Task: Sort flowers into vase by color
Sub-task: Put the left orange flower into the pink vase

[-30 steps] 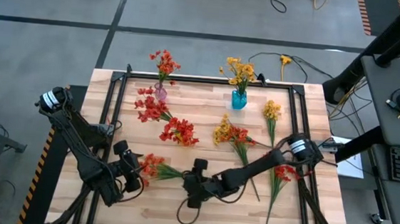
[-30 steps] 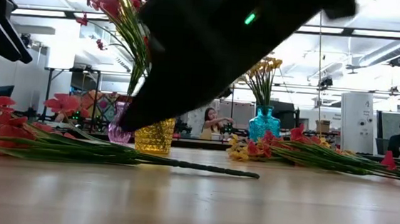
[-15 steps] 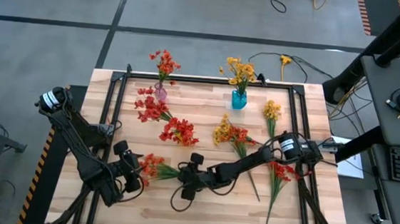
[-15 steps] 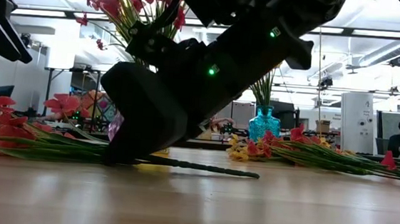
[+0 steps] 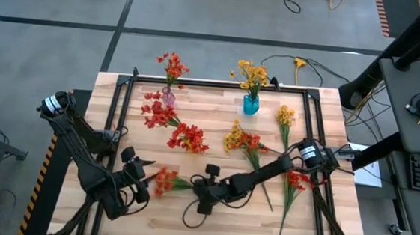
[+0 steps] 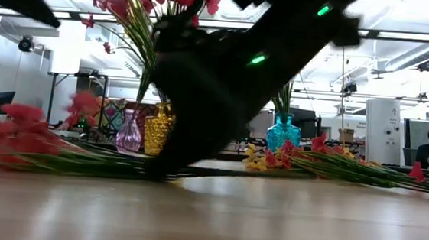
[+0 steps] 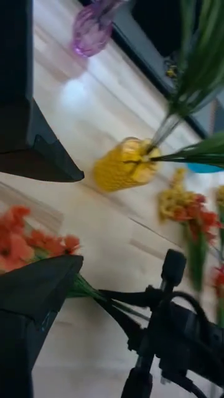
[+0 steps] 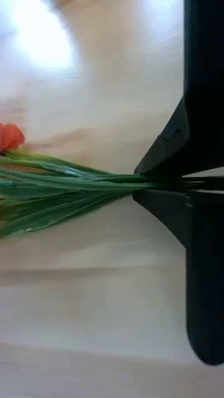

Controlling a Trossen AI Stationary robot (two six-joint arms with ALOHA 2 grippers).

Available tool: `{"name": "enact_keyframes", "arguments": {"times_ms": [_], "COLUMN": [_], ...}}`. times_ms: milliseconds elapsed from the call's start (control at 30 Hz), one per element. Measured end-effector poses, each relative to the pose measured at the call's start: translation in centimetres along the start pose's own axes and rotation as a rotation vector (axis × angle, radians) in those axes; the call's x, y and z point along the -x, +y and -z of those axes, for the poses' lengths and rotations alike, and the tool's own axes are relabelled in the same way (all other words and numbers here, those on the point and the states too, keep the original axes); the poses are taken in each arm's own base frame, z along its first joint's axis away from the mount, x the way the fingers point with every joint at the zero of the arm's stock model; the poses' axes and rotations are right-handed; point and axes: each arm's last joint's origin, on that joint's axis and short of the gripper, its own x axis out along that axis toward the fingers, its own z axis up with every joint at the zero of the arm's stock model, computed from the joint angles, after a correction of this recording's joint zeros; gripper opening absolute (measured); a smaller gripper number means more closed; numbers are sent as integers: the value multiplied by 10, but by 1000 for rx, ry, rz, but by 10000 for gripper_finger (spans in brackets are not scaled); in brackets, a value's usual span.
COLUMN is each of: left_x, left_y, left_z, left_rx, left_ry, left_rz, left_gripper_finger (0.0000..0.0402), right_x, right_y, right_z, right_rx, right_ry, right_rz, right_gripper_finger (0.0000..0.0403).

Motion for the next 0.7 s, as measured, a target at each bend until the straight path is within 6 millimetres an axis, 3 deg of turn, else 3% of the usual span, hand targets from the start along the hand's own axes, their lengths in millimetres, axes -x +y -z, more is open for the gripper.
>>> {"name": "enact_keyframes", "arguments": {"times_ms": [167,367,700], "left_x": [12,27,43], "left_y": [-4,-8,-29], "left_z": [-1,1,6], "left_rx": [-1,30,-65], "left_ry": [-102,-277,-395], "left_rz": [27,61,116], "left_gripper_finger": [184,184,184], "right_x": [40,89,173], "right_y": [20,47,43], "right_z": [14,20,-13], "right_rx": [38,48,34], "right_ry": [97,8,-281], "right_rz": [65,106,-30], "right_gripper_finger": [23,21,21]}}
